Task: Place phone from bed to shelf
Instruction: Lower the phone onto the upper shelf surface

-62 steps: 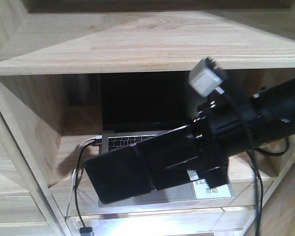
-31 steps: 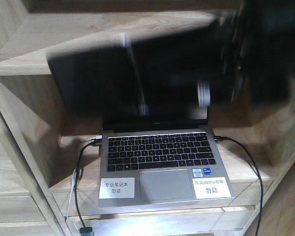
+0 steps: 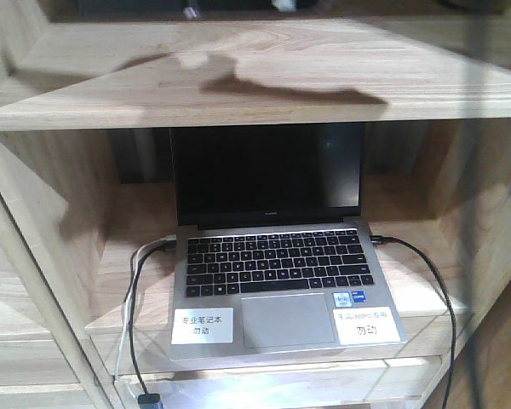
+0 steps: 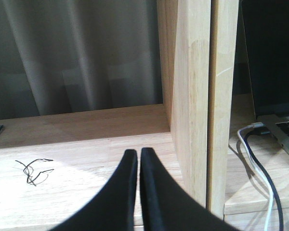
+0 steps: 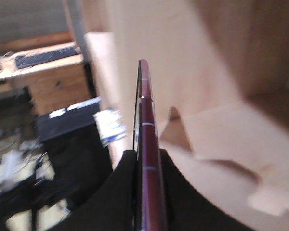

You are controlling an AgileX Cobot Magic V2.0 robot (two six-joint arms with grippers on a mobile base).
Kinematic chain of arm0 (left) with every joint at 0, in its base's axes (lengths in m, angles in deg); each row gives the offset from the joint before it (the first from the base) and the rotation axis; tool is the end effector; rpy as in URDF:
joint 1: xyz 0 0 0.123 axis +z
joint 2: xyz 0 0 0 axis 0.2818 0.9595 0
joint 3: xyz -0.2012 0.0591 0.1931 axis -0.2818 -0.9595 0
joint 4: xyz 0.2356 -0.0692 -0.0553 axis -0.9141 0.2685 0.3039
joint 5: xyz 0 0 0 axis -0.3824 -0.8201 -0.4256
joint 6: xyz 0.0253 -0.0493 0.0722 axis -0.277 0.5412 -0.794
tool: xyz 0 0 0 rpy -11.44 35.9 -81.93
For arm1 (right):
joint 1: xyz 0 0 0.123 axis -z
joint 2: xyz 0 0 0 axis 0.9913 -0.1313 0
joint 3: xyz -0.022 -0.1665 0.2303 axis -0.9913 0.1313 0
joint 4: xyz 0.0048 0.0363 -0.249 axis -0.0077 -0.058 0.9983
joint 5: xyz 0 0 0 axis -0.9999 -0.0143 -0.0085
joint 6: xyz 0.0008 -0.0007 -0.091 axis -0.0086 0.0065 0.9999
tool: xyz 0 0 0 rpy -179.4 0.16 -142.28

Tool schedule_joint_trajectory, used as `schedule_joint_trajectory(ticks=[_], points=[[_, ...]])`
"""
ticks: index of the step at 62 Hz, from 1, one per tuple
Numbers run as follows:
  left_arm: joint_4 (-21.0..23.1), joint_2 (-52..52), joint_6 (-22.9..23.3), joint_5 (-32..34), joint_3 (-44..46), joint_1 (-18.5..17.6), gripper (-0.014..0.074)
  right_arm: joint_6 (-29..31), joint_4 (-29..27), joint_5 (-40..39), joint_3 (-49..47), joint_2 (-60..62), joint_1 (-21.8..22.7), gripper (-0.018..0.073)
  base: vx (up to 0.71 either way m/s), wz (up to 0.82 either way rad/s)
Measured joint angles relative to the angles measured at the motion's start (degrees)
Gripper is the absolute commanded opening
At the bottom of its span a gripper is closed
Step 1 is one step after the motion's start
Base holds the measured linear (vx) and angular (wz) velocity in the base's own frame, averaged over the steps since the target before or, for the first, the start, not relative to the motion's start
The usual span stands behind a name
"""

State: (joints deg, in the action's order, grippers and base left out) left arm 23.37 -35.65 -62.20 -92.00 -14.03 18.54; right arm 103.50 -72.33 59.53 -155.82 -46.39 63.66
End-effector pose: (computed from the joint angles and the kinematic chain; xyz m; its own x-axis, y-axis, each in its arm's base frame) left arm 0.0559 0.0031 0.1854 -0.1277 0.0921 -0.9875 -0.0362 0.9946 0.0974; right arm 0.2842 0.1738 0.5037 -0.1707 -0.1431 -0.9749 -0.9451 0.3035 0.1210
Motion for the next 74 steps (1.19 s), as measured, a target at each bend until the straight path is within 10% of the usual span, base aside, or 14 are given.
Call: schedule_joint_trajectory(ticks=[74], points=[[0.0,0.0,0.0,0.0,0.0,0.0,0.0001,-0.05,-0.08,-7.98,-9.75,-20.79,0.0,0.0074,0.0,0.0]])
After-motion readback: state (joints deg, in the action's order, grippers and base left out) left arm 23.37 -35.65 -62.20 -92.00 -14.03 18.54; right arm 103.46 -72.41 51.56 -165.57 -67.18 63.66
